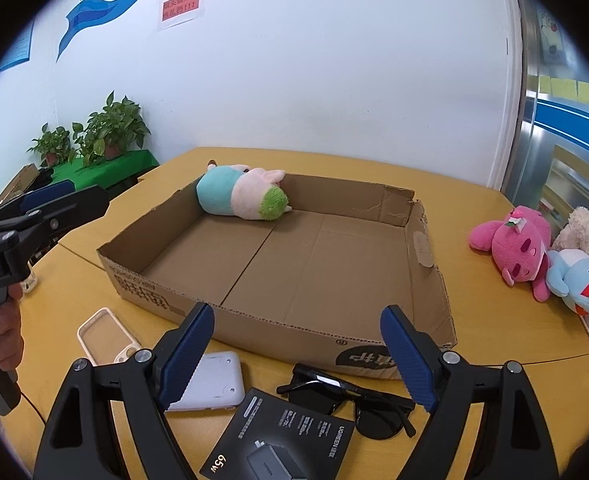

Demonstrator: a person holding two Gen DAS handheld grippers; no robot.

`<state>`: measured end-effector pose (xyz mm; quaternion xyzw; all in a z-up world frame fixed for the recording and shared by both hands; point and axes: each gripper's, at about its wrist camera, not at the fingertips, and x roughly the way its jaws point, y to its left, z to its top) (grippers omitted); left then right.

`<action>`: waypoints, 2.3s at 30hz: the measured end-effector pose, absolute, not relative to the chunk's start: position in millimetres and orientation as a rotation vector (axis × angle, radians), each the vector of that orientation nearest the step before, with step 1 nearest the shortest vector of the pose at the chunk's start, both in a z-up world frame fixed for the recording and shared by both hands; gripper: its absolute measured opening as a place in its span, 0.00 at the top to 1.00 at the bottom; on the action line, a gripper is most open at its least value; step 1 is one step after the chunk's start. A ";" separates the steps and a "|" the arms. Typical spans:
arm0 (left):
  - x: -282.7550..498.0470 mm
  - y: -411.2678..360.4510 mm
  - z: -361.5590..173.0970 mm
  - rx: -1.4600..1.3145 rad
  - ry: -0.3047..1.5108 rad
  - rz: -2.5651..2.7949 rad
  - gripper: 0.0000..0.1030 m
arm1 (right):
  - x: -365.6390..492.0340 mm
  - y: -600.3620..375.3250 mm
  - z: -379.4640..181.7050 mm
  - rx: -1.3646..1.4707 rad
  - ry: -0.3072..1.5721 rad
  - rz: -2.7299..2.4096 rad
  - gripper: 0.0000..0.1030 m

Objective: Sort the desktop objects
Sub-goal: 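Move both grippers back toward the black charger box, then close both grippers on the black charger box, then lift the charger box with both grippers and carry it into the cardboard box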

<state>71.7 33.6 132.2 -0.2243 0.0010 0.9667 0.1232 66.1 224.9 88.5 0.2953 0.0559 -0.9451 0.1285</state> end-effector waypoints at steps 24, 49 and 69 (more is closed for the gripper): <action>58.2 112.5 3.0 -1.102 -0.175 2.191 0.15 | 107.2 279.7 -22.1 1.069 -0.059 -2.346 0.17; 86.9 109.9 -31.6 -1.269 -0.278 2.037 0.36 | 148.1 252.5 -38.9 1.158 0.187 -2.244 0.13; 89.1 82.2 72.6 -0.997 -0.237 2.285 0.39 | 133.2 223.6 46.5 0.847 0.302 -2.360 0.19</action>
